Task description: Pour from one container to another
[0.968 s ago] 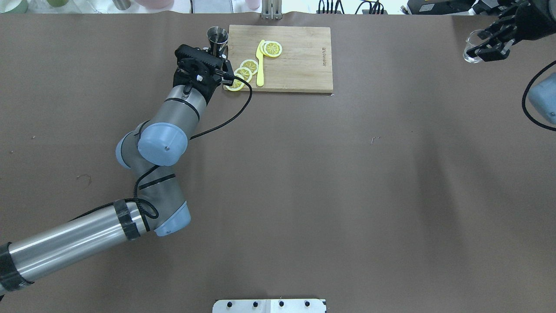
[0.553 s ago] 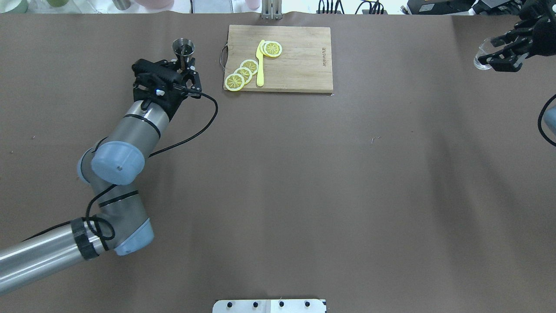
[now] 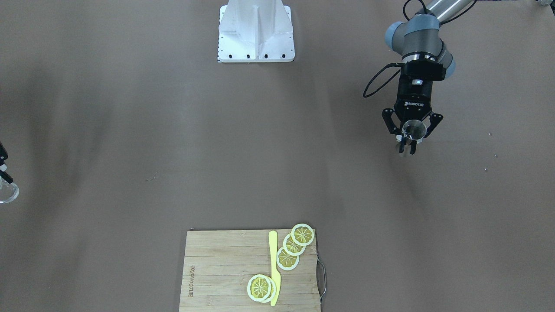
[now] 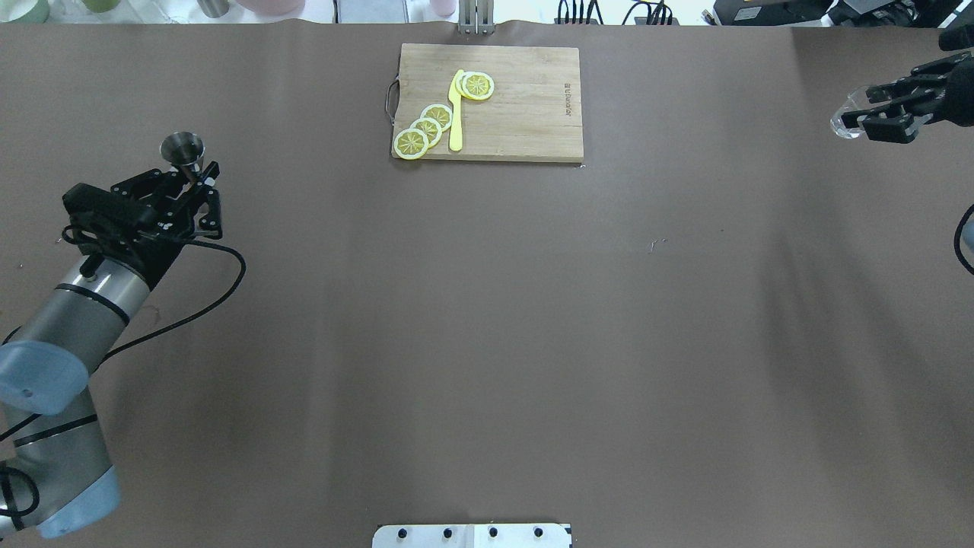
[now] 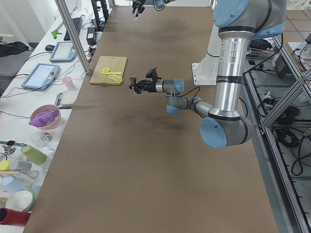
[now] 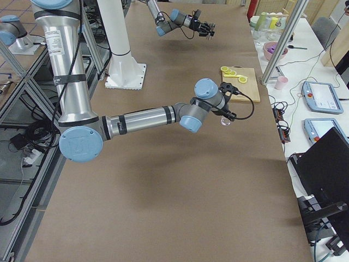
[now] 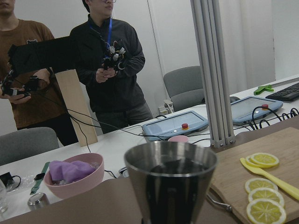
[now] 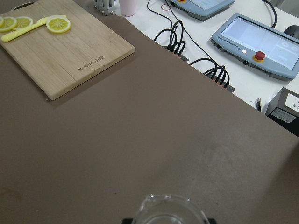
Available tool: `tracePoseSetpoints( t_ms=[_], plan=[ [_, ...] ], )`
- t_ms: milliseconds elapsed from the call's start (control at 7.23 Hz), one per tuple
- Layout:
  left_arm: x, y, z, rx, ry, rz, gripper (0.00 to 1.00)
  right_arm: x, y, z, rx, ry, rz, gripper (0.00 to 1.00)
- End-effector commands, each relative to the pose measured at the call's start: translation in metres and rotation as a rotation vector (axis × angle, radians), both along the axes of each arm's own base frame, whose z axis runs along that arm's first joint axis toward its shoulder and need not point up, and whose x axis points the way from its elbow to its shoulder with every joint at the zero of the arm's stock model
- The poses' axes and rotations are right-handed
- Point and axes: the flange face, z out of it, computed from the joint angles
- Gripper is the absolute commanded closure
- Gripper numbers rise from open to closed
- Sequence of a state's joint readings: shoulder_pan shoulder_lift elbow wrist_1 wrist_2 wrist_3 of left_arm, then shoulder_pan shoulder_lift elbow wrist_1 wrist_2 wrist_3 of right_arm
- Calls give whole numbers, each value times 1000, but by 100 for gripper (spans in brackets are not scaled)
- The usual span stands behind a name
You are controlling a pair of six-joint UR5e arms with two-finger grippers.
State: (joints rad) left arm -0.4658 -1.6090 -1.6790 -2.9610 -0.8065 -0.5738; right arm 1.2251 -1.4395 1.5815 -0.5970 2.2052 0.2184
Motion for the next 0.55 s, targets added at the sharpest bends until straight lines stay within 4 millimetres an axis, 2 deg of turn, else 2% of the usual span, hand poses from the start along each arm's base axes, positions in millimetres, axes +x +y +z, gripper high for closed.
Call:
tracePoseSetpoints(
  t_ms=[0,415],
  plan=[
    [-28,44,52,-21,10,-15,100,-24,7,-6,-55,-50,-8,100],
    [-64,95,105,-69,89,-25,100,-70,18,6,-56,-21,0,100]
  ],
)
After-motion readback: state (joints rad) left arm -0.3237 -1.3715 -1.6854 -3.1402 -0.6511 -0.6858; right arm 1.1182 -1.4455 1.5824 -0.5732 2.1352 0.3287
